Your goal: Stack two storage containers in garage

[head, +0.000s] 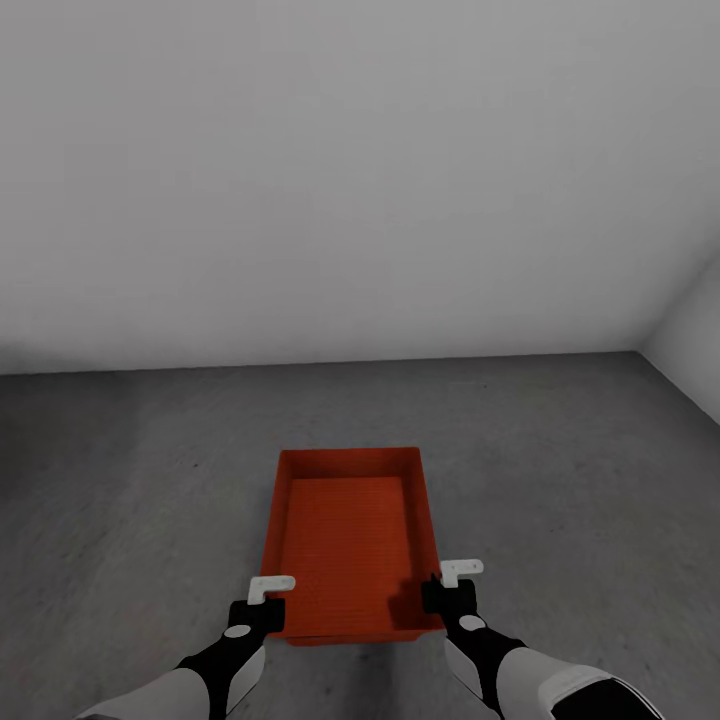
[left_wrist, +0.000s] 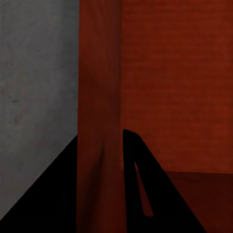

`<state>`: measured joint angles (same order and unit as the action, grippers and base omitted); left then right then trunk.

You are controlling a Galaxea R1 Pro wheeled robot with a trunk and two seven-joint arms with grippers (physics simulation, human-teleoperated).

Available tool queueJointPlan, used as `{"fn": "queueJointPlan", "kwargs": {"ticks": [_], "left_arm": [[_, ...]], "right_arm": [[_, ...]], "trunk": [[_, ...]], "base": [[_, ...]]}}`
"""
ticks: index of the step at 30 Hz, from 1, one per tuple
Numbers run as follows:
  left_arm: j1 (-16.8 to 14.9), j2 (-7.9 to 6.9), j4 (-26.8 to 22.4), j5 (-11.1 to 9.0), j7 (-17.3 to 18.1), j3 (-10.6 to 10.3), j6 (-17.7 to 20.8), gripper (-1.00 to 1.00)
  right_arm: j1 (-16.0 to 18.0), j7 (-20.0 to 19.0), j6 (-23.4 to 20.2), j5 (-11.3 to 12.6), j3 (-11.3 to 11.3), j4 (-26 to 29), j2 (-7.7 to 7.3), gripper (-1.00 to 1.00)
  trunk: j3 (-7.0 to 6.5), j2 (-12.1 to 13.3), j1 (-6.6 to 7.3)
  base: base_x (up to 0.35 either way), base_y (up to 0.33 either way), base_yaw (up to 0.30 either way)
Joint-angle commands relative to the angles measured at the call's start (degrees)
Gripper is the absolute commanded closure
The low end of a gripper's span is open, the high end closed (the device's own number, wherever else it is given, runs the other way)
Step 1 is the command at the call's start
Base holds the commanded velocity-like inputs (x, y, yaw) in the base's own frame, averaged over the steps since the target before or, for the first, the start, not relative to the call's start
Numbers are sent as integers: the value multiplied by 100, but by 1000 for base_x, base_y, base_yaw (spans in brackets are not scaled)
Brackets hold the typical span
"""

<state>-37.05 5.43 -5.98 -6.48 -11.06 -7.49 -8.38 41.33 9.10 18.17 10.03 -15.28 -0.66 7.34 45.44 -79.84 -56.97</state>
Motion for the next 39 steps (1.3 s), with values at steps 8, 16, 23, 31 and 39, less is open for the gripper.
{"fn": "queueJointPlan", "kwargs": {"ticks": [8,16,23,31,39], "left_arm": [[-4,5,-8,-20,-54,45,-24,100],[-4,10,-8,-20,-54,45,-24,100],[-4,12,-8,-20,-57,45,-24,100],[-4,16,-8,-20,-60,45,-24,100],[-4,19,-8,-20,-62,45,-24,100]], "right_arm": [[3,28,20,78,235,-13,84,100],[5,25,20,78,236,-13,84,100],[6,26,20,78,235,-13,84,100],[5,27,20,77,235,-13,84,100],[6,27,20,78,236,-13,84,100]], "trunk": [[4,-2,0],[4,-2,0],[4,-2,0],[4,-2,0],[4,-2,0]], "base": [[0,0,0],[0,0,0],[0,71,0],[0,20,0],[0,20,0]]}}
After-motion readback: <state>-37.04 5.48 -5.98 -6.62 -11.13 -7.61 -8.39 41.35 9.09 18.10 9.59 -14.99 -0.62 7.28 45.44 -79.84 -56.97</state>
